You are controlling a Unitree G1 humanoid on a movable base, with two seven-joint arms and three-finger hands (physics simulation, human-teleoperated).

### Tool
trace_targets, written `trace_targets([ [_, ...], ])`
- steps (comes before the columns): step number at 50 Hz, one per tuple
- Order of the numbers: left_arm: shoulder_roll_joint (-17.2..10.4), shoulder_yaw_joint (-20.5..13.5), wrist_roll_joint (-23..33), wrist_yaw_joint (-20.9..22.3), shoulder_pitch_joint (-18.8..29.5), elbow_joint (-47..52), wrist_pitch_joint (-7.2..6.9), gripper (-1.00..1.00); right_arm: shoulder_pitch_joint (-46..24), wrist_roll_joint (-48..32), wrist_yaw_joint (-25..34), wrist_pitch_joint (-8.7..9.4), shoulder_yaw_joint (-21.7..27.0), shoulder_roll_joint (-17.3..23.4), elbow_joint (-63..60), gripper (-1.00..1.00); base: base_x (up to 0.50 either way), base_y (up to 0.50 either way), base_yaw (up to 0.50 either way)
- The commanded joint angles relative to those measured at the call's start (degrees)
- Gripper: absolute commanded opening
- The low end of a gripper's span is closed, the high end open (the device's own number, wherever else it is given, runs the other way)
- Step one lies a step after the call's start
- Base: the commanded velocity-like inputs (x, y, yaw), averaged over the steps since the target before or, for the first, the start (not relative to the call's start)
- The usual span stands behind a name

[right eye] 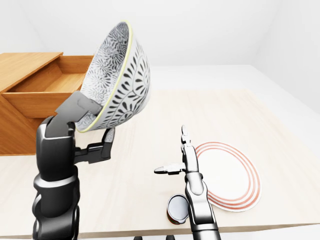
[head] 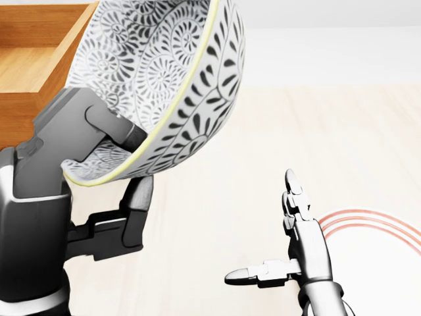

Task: Put the bowl on top of the cabinet.

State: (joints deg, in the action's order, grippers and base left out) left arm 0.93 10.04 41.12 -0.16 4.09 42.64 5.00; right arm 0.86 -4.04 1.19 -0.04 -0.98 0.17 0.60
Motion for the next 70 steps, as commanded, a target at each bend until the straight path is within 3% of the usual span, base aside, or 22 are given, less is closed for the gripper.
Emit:
trace_targets([
  [1, -2.1, -8.9, -5.9, 6.3, 13.5, 6.4, 0.0, -0.98, 0.1, -0.6, -0.4, 0.02, -0.3, -0.1, -0.2, 1.0, 0.0, 0.0, 0.0],
  [8, -7.4, -14.3, -8.6, 6.5, 21.8, 5.3, 0.0, -0.98, 0.5, -0.7, -0.4, 0.16, -0.5, -0.2, -0.8, 1.0, 0.0, 0.0, 0.0],
  [20, -16.6, -20.7, -10.8, 0.2, 29.9, -4.2, 0.0, -0.98, 0.6, -0.7, -0.2, 0.22, -0.5, -0.1, -1.1, 1.0, 0.0, 0.0, 0.0],
  [27, -22.7, -23.9, -13.3, -1.6, 34.6, -8.4, -3.08, -0.98, 1.1, -0.8, -0.2, 0.32, -0.6, -0.1, -1.8, 1.0, 0.0, 0.0, 0.0],
  [30, -24.7, -24.9, -13.5, -2.7, 34.4, -9.8, -2.57, -0.98, 1.2, -0.8, -0.2, 0.45, -0.6, -0.1, -2.0, 1.0, 0.0, 0.0, 0.0],
  [31, -25.9, -25.9, -13.7, -3.2, 34.3, -11.2, -1.42, -0.98, 1.2, -0.7, -0.2, 0.44, -0.6, -0.1, -2.1, 1.0, 0.0, 0.0, 0.0],
  [32, -26.1, -25.9, -13.8, -3.4, 34.2, -11.3, -1.4, -0.98, 1.1, -0.7, -0.2, 0.42, -0.6, -0.1, -1.9, 1.0, 0.0, 0.0, 0.0],
  [35, -29.9, -28.5, -15.0, -5.7, 35.9, -17.1, -0.48, -0.98, 1.0, -0.8, -0.2, 0.23, -0.7, -0.2, -1.6, 1.0, 0.0, 0.0, 0.0],
  [41, -34.4, -28.9, -13.8, -11.0, 37.8, -26.0, 0.0, -0.99, 1.2, -1.1, -0.3, 0.57, -1.2, -0.3, -2.2, 1.0, 0.0, 0.0, 0.0],
  [44, -35.4, -28.9, -13.9, -11.9, 38.1, -28.6, 0.0, -0.99, 1.2, -1.0, -0.2, 0.62, -1.0, -0.2, -2.3, 1.0, 0.0, 0.0, 0.0],
  [54, -42.5, -30.7, -16.6, -17.5, 42.7, -42.8, 0.0, -0.98, 2.0, -0.8, -0.2, 1.19, -0.9, -0.2, -3.9, 1.0, 0.0, 0.0, 0.0],
  [59, -44.2, -29.2, -15.0, -22.3, 44.9, -54.3, 0.0, -0.98, 2.5, -0.8, -0.1, 1.63, -0.9, -0.2, -5.2, 1.0, 0.0, 0.0, 0.0],
  [68, -46.9, -28.1, -15.2, -25.8, 48.9, -66.4, 0.0, -0.99, 2.5, -0.6, 0.0, 1.66, -0.7, -0.1, -5.3, 1.0, 0.0, 0.0, 0.0],
  [69, -48.0, -27.2, -13.8, -28.4, 51.3, -73.6, 0.0, -0.99, 2.5, -0.7, -0.1, 1.88, -0.8, -0.2, -5.4, 1.0, 0.0, 0.0, 0.0],
  [70, -48.2, -26.9, -13.8, -28.8, 51.8, -74.8, 0.0, -0.98, 2.5, -0.8, -0.1, 1.91, -0.8, -0.2, -5.5, 1.0, 0.0, 0.0, 0.0],
])
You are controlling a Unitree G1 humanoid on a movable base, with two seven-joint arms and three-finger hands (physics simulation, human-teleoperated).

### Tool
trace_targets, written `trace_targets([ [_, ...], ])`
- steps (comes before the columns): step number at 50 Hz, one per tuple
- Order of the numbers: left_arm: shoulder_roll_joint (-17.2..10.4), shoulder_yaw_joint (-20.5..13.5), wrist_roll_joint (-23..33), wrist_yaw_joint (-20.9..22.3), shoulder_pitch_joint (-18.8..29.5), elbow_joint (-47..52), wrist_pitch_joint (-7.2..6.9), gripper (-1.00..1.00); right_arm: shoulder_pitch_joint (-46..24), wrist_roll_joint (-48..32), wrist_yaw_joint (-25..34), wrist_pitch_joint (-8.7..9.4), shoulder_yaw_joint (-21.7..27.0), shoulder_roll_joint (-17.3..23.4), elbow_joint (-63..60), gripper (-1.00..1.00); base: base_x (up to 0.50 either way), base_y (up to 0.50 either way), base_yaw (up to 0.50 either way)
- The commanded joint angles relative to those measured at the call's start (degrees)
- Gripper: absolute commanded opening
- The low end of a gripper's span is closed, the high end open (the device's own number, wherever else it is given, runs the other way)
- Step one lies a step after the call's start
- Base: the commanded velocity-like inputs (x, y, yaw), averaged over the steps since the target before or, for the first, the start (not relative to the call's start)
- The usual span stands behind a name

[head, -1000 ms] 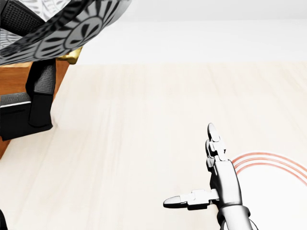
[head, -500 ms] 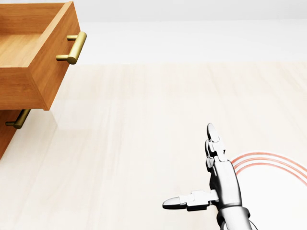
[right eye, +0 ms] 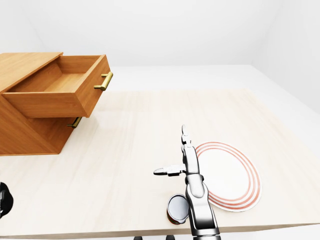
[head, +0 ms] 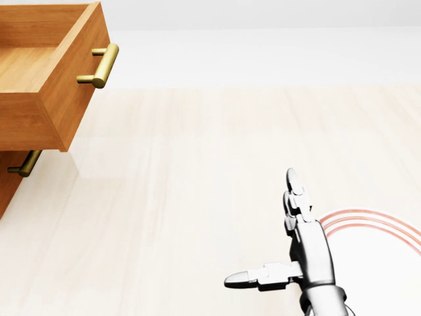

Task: Put the bowl on top of the cabinet.

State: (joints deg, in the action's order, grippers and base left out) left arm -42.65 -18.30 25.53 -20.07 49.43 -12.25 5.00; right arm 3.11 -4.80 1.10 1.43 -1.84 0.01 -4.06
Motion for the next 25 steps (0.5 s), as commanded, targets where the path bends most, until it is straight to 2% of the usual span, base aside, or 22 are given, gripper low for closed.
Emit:
trace_targets([
  [1, -5.1, 1.8, 2.5, -9.9, 7.7, -24.2, 0.0, -0.99, 0.0, 0.0, 0.0, 0.09, 0.1, 0.0, 0.0, 1.0, 0.0, 0.0, 0.0],
  [5, -6.5, 3.2, 3.9, -9.9, 11.1, -34.0, 0.0, -0.99, 0.1, 0.1, 0.0, 0.1, 0.1, 0.0, -0.3, 1.0, 0.0, 0.0, 0.0],
  [11, -7.8, 4.6, 5.3, -9.9, 14.4, -43.6, 0.0, -0.99, 0.2, 0.2, 0.1, 0.22, 0.3, 0.1, -0.5, 1.0, 0.0, 0.0, 0.0],
  [19, -8.3, 6.0, 6.4, -9.9, 16.2, -50.3, 0.0, -0.98, 0.1, 0.3, 0.2, 0.35, 0.5, 0.1, -0.6, 1.0, 0.0, 0.0, 0.0],
  [25, -9.4, 7.1, 9.2, -9.9, 18.4, -54.5, 0.0, -0.98, 0.2, 0.4, 0.2, 0.21, 0.5, 0.2, -0.5, 1.0, 0.0, 0.0, 0.0],
])
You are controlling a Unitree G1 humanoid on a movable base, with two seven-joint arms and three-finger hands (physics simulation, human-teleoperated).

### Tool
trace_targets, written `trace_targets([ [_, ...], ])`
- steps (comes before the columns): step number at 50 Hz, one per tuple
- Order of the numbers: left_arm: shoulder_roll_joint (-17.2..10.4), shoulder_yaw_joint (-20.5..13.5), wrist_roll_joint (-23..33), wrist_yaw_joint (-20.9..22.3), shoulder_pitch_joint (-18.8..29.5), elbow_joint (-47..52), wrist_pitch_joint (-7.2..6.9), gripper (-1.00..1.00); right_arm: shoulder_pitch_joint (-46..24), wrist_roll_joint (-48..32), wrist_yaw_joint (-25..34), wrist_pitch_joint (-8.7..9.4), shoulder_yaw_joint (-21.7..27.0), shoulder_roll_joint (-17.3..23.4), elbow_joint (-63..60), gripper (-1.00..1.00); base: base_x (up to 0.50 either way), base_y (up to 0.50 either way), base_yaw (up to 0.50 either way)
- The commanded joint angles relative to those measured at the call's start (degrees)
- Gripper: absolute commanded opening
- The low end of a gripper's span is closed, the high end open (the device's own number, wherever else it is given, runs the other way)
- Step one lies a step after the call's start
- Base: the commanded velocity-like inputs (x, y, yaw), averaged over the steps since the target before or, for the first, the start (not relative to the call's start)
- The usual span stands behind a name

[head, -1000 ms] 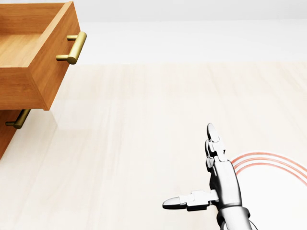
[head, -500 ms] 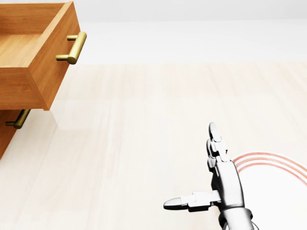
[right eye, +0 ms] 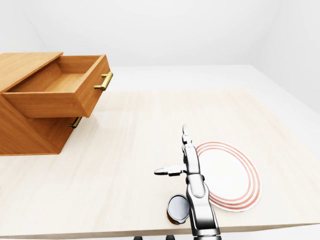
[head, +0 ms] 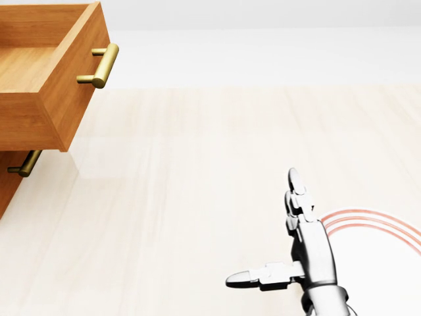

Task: Put the bowl on top of the cabinet.

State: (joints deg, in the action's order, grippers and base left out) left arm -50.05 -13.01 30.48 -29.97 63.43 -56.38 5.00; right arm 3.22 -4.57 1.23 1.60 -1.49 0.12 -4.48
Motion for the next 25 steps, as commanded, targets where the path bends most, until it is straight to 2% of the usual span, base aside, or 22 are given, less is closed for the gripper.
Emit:
trace_targets([
  [1, -2.1, 2.0, 4.7, 0.0, 4.5, -11.0, 0.0, -0.99, 0.1, 0.1, 0.0, 0.07, 0.2, 0.0, -0.1, 1.0, 0.0, 0.0, 0.0],
  [12, -3.1, 2.7, 6.5, 0.0, 3.8, -14.2, 0.0, -0.98, 0.3, 0.2, 0.1, 0.34, 0.2, 0.0, -0.7, 1.0, 0.0, 0.0, 0.0],
  [14, -3.3, 4.2, 9.3, 0.0, 4.0, -14.6, 0.0, -0.98, 0.3, 0.2, 0.1, 0.45, 0.3, 0.1, -0.9, 1.0, 0.0, 0.0, 0.0],
  [19, -3.4, 3.9, 10.7, 0.0, 4.2, -15.1, 0.0, -0.98, 0.2, 0.2, 0.1, 0.28, 0.2, 0.1, -0.5, 1.0, 0.0, 0.0, 0.0],
  [22, -3.2, 5.6, 14.6, 0.0, 3.7, -15.4, 0.0, -0.98, 0.3, 0.2, 0.1, 0.25, 0.3, 0.1, -0.6, 1.0, 0.0, 0.0, 0.0],
  [25, -2.8, 5.6, 16.4, 0.0, 3.2, -15.7, 0.0, -0.99, 0.3, 0.2, 0.0, 0.12, 0.3, 0.1, -0.5, 1.0, 0.0, 0.0, 0.0],
])
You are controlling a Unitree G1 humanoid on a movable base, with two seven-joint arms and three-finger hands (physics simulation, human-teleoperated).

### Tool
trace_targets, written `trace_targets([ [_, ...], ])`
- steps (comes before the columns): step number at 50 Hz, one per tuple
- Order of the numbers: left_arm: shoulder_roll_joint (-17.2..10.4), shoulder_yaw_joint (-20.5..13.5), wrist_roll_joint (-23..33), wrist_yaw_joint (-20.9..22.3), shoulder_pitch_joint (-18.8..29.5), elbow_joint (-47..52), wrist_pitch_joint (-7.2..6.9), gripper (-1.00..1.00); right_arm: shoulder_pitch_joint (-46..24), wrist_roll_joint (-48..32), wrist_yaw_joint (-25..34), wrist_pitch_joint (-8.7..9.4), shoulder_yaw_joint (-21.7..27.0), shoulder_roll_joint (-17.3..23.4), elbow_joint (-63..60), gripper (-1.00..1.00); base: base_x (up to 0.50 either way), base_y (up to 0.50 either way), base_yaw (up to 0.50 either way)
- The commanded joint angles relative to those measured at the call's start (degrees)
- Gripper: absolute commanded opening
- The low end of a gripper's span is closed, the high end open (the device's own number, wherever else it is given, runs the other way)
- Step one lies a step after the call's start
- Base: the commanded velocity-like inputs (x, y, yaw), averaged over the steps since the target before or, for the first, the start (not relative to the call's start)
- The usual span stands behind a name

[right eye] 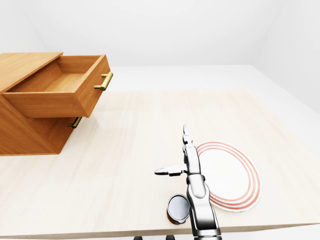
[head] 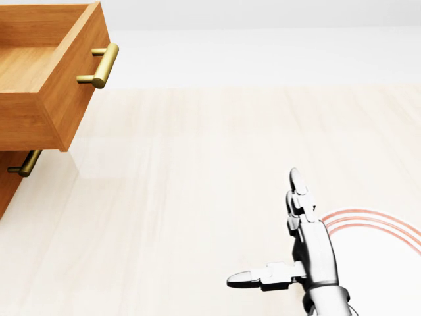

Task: Put the bowl on top of the cabinet.

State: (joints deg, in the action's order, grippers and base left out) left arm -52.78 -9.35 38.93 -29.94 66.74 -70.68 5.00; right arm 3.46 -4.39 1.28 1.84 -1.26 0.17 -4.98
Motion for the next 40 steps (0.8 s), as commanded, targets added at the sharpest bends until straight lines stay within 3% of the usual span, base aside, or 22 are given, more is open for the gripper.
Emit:
trace_targets([
  [1, 0.3, 2.3, 9.0, -0.1, -0.6, -1.6, 0.0, -0.98, 0.1, 0.1, 0.0, -0.1, 0.1, 0.0, 0.0, 1.0, 0.0, 0.0, 0.0],
  [21, 3.3, 3.5, 17.1, -0.1, -2.7, -2.6, 0.0, -0.98, -0.2, 0.1, 0.0, -0.53, 0.3, 0.1, 0.8, 1.0, 0.0, 0.0, 0.0],
  [40, 4.5, 2.8, 16.4, -0.1, -4.6, -3.3, 0.0, -0.98, -0.5, 0.1, -0.1, -0.89, 0.5, 0.1, 1.5, 1.0, 0.0, 0.0, 0.0],
])
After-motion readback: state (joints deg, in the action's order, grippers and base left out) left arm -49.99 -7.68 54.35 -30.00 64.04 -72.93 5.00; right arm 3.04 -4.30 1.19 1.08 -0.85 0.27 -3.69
